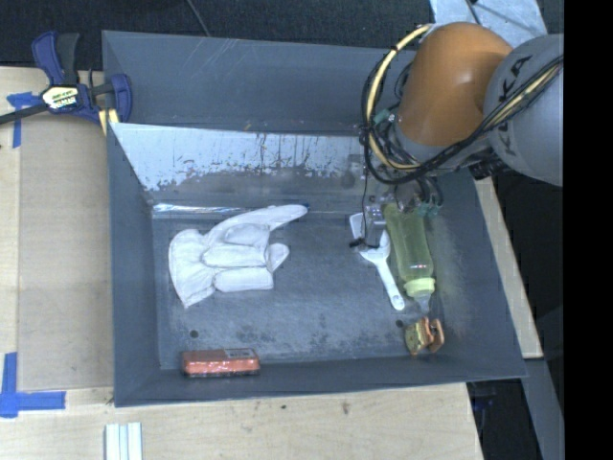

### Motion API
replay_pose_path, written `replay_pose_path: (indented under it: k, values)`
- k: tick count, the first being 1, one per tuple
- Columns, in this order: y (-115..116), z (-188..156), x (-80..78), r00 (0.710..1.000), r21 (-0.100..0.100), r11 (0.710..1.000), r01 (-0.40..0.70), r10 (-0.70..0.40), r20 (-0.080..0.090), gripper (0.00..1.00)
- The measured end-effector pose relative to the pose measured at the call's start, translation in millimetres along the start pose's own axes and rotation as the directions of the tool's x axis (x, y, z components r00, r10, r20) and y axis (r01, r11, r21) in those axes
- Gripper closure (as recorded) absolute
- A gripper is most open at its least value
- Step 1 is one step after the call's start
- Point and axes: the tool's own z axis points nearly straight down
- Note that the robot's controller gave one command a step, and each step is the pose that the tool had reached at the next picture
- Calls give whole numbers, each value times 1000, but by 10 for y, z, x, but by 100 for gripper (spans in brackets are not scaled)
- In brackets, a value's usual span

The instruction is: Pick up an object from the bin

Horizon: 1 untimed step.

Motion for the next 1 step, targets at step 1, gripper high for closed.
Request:
replay_pose_path:
  k: [1]
  values:
    - [-1,-54,-16,1000,0,1000,0,0,8,0]
